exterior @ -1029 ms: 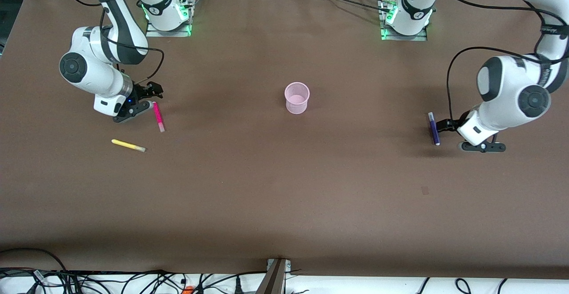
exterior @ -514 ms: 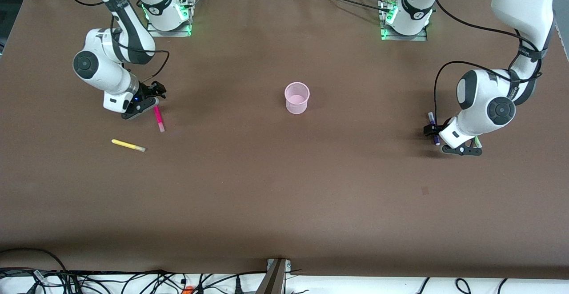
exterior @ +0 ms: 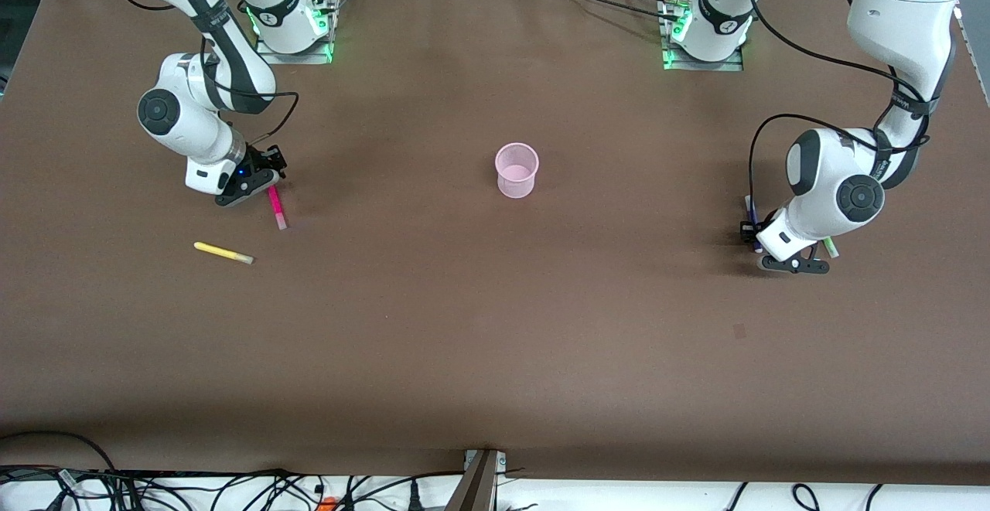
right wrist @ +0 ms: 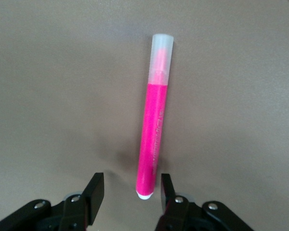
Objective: Organize pens into pink holder with both arms
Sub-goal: 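Lower the right gripper onto the pink marker while the left gripper reaches the purple marker, then close both grippers, lifting the pink and purple markers upright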
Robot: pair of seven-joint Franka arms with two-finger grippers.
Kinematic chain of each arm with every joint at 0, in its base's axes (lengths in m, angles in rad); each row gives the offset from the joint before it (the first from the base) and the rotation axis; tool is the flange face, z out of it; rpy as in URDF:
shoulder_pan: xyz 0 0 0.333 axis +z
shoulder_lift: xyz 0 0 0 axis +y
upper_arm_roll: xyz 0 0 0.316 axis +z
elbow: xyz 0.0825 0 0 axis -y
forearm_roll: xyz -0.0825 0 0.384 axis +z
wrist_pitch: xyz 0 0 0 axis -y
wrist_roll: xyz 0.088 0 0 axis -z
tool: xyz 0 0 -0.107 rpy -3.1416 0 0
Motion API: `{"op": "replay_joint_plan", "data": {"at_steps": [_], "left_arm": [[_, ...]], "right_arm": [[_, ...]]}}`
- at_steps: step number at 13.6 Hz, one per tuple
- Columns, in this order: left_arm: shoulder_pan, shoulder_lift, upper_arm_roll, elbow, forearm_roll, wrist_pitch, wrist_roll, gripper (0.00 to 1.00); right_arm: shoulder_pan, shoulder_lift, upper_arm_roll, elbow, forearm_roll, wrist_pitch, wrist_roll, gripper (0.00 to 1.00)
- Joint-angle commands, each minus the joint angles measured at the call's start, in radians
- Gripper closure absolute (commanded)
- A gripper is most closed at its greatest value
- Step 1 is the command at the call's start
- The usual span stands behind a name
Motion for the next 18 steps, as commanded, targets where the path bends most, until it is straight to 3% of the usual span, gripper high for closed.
{"op": "replay_joint_plan", "data": {"at_steps": [1,4,6,9,12,13,18], "left_arm": [[0.007,0.012,0.001,0.011,0.015,0.006,0.008,1.00],[-0.005,-0.022,-0.002,0.016,0.014,-0.037,0.009,1.00],[-0.005,-0.059,-0.048,0.064,0.014,-0.196,0.012,1.00],[0.007,-0.076,-0.136,0.227,-0.005,-0.484,0.043,1.00],[0.013,-0.081,-0.235,0.353,-0.122,-0.660,0.265,1.00],[0.015,-0.081,-0.258,0.362,-0.156,-0.668,0.302,1.00],[-0.022,-0.053,-0.353,0.367,-0.469,-0.657,0.663,1.00]], "right_arm": [[-0.006,-0.003,-0.005,-0.009,-0.006,0.015,-0.015,0.44],[-0.006,0.005,-0.005,-0.006,-0.006,0.021,-0.014,0.46],[-0.006,0.017,-0.005,-0.006,-0.004,0.038,-0.014,0.48],[-0.006,0.017,-0.005,-0.006,-0.004,0.039,-0.014,0.66],[-0.006,0.014,-0.005,-0.004,-0.004,0.038,-0.012,0.93],[-0.006,0.009,-0.005,-0.003,-0.004,0.038,-0.014,0.99],[-0.006,-0.050,-0.013,0.036,-0.009,0.030,-0.018,1.00]]}}
